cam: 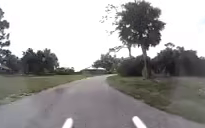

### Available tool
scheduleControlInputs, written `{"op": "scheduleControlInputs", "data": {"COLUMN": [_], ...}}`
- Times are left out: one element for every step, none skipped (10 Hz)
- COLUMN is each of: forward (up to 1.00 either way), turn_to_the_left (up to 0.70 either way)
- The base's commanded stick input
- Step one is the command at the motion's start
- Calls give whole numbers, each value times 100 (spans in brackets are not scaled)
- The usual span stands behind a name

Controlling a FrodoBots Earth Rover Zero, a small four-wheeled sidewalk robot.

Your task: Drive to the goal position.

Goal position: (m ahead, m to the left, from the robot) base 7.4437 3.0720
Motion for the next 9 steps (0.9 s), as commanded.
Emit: {"op": "scheduleControlInputs", "data": {"forward": [69, 69, 69, 69, 69, 69, 69, 69, 69], "turn_to_the_left": [34, 34, 28, 6, 3, 3, 3, 3, 3]}}
